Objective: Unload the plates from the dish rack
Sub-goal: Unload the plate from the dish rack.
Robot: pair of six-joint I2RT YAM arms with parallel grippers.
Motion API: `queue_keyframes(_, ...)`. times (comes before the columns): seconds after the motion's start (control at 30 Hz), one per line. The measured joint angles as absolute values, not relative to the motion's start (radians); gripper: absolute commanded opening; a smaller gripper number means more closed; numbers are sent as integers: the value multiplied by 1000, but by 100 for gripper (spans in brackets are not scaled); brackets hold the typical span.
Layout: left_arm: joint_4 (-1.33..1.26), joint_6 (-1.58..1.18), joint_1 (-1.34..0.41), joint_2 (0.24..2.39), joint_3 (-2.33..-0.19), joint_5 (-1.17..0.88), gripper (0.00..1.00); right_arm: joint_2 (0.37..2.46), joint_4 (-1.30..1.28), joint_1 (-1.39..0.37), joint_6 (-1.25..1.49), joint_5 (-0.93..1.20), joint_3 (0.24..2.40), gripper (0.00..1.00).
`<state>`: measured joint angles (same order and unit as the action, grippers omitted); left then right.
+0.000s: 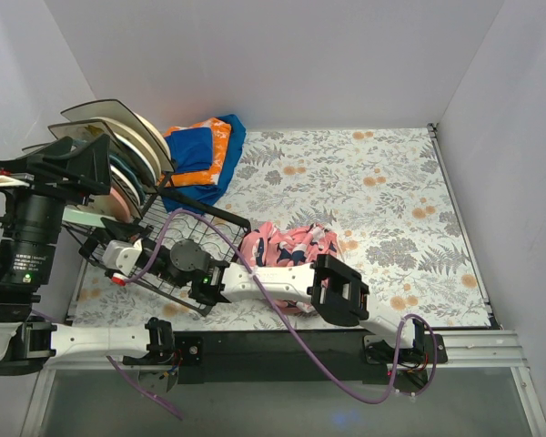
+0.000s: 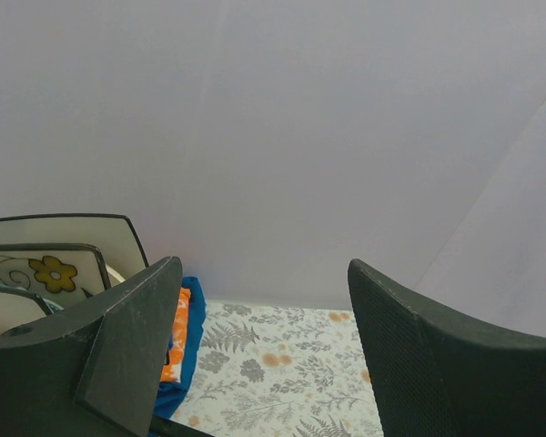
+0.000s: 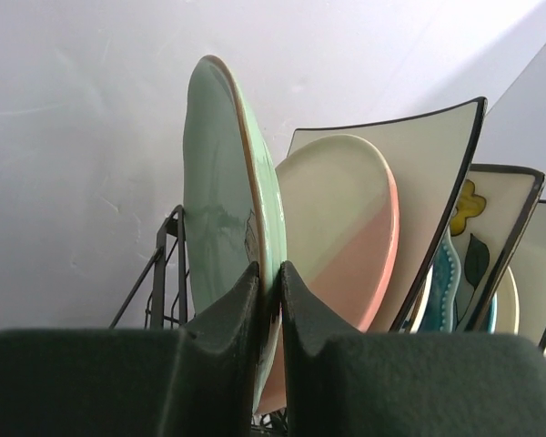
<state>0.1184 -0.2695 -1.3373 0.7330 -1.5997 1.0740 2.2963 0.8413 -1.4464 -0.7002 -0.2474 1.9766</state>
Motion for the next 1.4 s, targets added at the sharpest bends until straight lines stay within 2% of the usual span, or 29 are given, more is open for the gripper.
queue_keyframes(0.2, 118, -269, -1337, 727, -1599, 1081, 72, 2310, 822, -1448, -720, -283, 2004, 23)
queue_keyframes(0.37, 118, -269, -1337, 727, -1599, 1082, 72, 2326, 809, -1436, -722, -293, 2047, 30)
queue_keyframes(0.9, 111, -265, -1337, 727, -1584, 1082, 72, 2349, 640, -1388, -536, -255, 2107, 39)
queue_keyframes(1.4, 99, -264, -1337, 726, -1555, 1081, 72, 2397, 517, -1353, -396, -116, 2234, 45)
